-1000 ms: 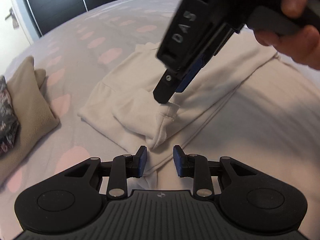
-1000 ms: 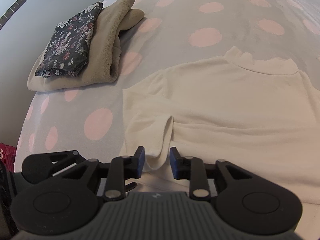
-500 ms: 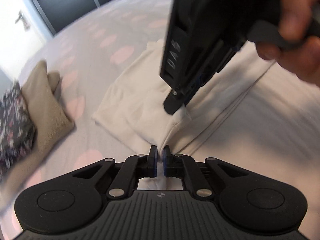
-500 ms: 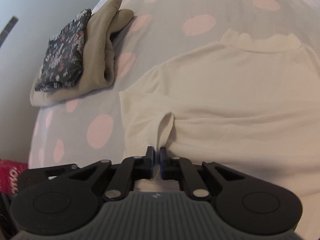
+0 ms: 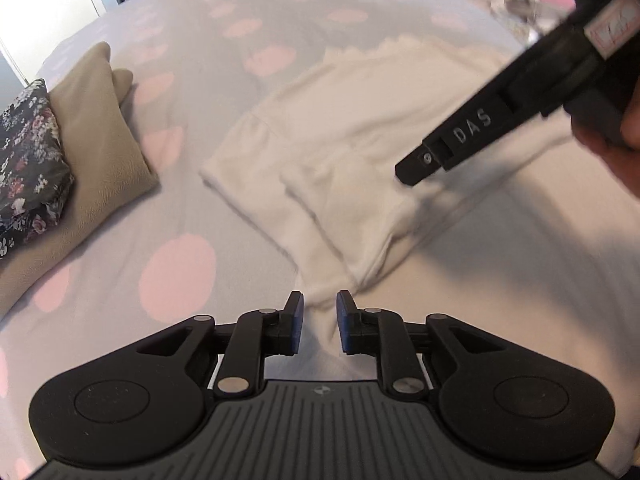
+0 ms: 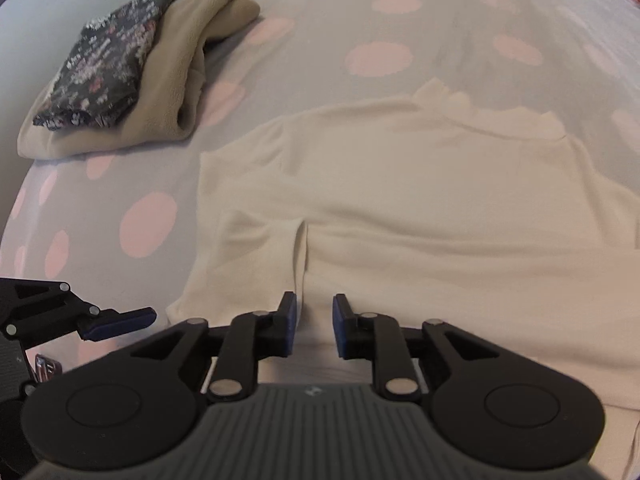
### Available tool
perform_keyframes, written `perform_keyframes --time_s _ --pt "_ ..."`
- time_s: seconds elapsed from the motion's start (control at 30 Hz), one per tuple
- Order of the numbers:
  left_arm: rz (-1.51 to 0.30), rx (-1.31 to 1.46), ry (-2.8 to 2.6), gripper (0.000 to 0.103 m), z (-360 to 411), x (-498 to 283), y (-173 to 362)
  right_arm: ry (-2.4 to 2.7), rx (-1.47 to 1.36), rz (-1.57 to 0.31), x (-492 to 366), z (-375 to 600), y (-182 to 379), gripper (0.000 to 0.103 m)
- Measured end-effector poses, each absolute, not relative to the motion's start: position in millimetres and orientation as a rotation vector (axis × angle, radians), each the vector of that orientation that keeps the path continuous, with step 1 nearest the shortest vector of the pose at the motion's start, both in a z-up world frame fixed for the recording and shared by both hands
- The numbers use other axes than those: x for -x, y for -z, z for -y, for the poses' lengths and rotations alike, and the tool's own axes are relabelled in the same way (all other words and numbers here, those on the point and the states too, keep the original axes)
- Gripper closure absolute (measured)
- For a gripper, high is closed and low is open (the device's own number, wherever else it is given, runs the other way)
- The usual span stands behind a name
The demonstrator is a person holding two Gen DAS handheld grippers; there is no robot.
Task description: Fold clothes
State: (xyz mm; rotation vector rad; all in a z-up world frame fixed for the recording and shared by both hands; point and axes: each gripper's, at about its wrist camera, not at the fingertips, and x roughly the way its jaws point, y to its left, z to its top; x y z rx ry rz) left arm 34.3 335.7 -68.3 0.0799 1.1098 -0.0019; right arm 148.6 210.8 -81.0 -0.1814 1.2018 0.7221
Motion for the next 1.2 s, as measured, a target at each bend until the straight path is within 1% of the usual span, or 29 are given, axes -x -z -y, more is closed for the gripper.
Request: perform_keyframes --time_s 0.07,0.13,0.2,0.27,0.37,0.47,0.57,0.6,0.7,0.83,0.87,0.9,1.07,1.2 --pt "-1.057 -0.063 0.012 0.087 -335 -34 61 -0.751 0.124 -1.184 -150 -205 73 0.08" --pt "-1.008 -0.038 0.033 0.087 -333 -37 55 -0.809 0.078 -1.179 -147 -204 70 0.084" --pt "-0.997 -0.031 0.057 0.087 -327 -48 58 -0.839 0.063 -1.193 -142 -208 71 0.088" --pt "-1.015 -0.08 0.07 0.092 -319 -54 69 -0.832 0.095 -1.213 -137 -218 78 0.092" --pt "-1.059 -0.112 0.074 0.092 -314 -59 88 -0.808 0.148 -1.246 -129 -220 94 0.094" --pt "-1.07 -0.094 0.064 0.091 -320 -61 95 -0.8 0.141 -1.252 -129 -217 102 0.095" --pt "-1.065 -0.068 0.074 0.091 -328 -57 80 -0.802 0.153 -1.233 -128 -214 91 0.093" --pt "-1.053 -0.068 0.08 0.091 -330 -54 73 -0.806 0.163 -1.213 -128 -210 85 0.089" --pt "-1.016 -0.068 0.115 0.087 -337 -43 52 -0.82 0.188 -1.156 -125 -197 69 0.089" --pt "-0.955 -0.127 0.136 0.086 -329 -21 31 -0.829 0.213 -1.119 -119 -170 53 0.088" --pt "-0.942 -0.145 0.139 0.086 -325 -15 28 -0.828 0.222 -1.109 -116 -163 51 0.086" --pt "-0.929 -0.162 0.142 0.086 -320 -9 25 -0.827 0.233 -1.098 -114 -157 49 0.082" --pt "-0.878 -0.239 0.16 0.086 -293 26 20 -0.832 0.303 -0.982 -81 -118 42 0.081" --pt "-0.845 -0.29 0.173 0.086 -260 60 28 -0.859 0.362 -0.897 -46 -85 43 0.081"
